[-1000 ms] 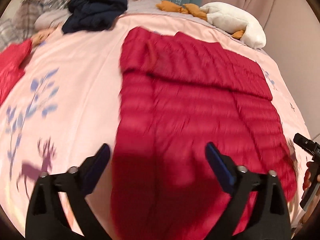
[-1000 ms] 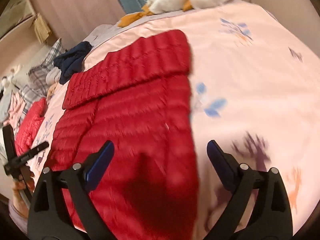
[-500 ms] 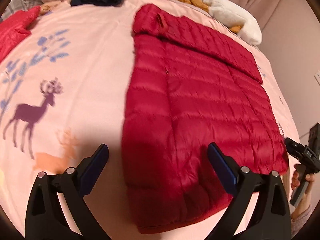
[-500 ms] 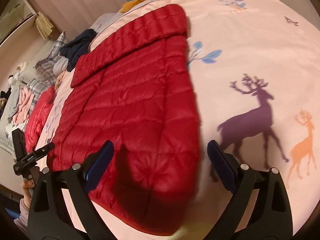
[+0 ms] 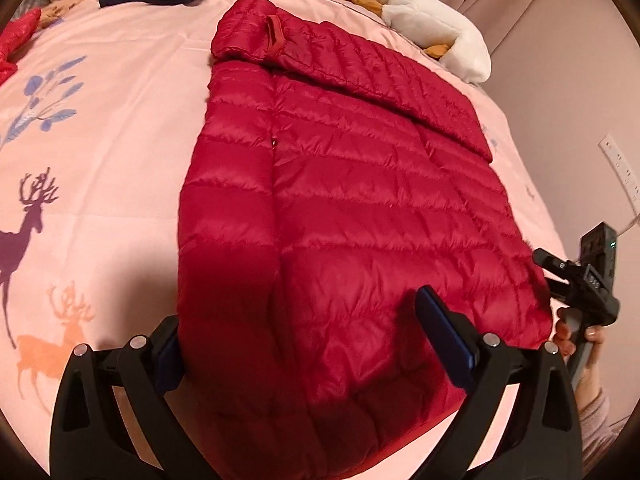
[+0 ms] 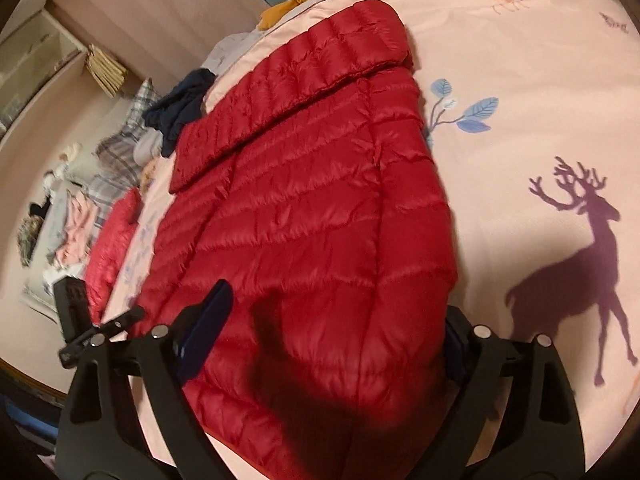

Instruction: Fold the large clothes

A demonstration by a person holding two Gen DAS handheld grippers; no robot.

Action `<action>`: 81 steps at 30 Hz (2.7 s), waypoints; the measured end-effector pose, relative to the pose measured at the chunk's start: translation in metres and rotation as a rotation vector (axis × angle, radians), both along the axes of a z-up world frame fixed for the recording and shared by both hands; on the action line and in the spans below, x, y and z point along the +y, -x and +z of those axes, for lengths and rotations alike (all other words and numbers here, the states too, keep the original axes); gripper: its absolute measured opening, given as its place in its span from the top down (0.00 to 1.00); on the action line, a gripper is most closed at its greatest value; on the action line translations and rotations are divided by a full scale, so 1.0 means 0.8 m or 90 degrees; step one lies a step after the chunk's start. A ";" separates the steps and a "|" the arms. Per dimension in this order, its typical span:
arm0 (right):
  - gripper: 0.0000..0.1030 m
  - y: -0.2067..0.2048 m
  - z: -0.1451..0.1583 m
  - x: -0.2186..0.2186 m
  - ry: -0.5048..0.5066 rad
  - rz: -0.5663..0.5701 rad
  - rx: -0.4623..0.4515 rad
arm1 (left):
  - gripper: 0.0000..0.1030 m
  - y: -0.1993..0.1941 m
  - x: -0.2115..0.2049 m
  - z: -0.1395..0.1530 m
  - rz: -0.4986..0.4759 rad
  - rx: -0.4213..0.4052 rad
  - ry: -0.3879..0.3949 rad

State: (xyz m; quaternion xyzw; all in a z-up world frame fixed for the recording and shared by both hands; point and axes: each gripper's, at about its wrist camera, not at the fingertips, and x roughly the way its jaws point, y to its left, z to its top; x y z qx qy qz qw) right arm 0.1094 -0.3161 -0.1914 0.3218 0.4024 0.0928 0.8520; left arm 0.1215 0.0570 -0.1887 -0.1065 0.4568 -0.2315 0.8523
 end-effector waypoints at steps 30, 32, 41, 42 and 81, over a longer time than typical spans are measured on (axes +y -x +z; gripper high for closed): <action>0.44 0.034 -0.002 0.044 0.015 0.087 -0.003 | 0.52 0.037 0.002 -0.006 -0.052 -0.011 0.058; 0.48 0.035 -0.002 0.044 0.016 0.084 -0.003 | 0.60 0.037 -0.001 -0.003 -0.048 -0.015 0.058; 0.78 0.045 0.017 0.053 0.063 0.069 -0.027 | 0.79 0.050 -0.007 0.028 -0.036 -0.063 0.021; 0.80 0.046 0.019 0.054 0.067 0.068 -0.031 | 0.80 0.052 -0.007 0.032 -0.036 -0.069 0.018; 0.88 0.145 0.125 0.063 0.075 0.119 -0.185 | 0.85 0.114 -0.007 0.130 -0.075 -0.157 -0.026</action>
